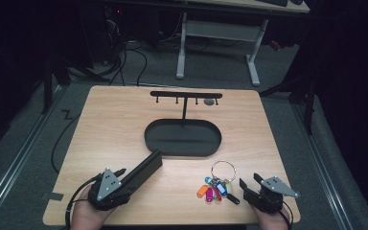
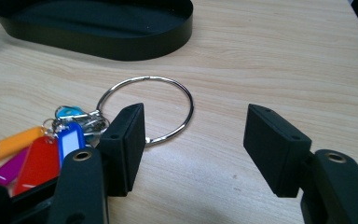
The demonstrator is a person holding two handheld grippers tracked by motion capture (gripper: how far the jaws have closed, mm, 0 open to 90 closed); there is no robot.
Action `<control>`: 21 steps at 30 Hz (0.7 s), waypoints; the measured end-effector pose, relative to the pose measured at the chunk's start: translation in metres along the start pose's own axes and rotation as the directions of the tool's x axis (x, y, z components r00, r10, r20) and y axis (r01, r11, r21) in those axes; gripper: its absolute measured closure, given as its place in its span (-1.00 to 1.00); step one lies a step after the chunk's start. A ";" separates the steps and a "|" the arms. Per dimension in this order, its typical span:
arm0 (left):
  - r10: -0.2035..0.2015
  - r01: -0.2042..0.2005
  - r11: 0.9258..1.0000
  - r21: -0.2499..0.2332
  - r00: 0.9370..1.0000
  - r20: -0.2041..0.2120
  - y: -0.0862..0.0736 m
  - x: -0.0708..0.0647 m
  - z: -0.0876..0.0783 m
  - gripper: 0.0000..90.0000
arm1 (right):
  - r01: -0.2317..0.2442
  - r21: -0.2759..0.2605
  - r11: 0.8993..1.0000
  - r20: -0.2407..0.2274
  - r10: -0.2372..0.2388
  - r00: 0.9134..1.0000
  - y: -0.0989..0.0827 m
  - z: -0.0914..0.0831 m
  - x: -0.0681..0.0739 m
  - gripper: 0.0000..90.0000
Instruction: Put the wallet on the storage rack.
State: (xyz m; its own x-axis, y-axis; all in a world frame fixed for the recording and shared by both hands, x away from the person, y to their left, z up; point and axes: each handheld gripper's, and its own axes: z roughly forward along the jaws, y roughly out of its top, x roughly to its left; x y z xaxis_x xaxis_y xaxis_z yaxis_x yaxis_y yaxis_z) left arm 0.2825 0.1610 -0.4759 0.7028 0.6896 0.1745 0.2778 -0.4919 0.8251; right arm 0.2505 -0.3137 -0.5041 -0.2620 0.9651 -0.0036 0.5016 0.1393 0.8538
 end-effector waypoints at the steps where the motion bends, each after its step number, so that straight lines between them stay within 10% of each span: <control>1: 0.016 -0.016 1.000 0.016 1.000 0.000 0.002 -0.001 0.000 -0.10 | 0.006 -0.003 1.000 0.000 -0.006 1.000 -0.001 0.000 -0.001 -0.13; 13: 0.154 -0.152 0.963 0.223 0.988 0.007 0.025 -0.004 0.007 -0.15 | -0.018 -0.007 1.000 -0.010 0.018 1.000 -0.005 -0.001 -0.007 -0.12; 21: 0.112 -0.141 0.936 0.322 0.988 0.106 0.042 0.008 0.015 -0.05 | 0.006 0.001 1.000 -0.032 -0.006 0.999 -0.005 0.002 -0.004 -0.12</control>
State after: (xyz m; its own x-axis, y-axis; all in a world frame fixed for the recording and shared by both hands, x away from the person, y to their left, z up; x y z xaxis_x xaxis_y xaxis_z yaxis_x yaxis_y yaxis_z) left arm 0.3091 0.1380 -0.4479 0.7950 0.5699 0.2077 0.3722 -0.7288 0.5748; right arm 0.2505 -0.3180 -0.5090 -0.2914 0.9566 0.0076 0.5004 0.1457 0.8534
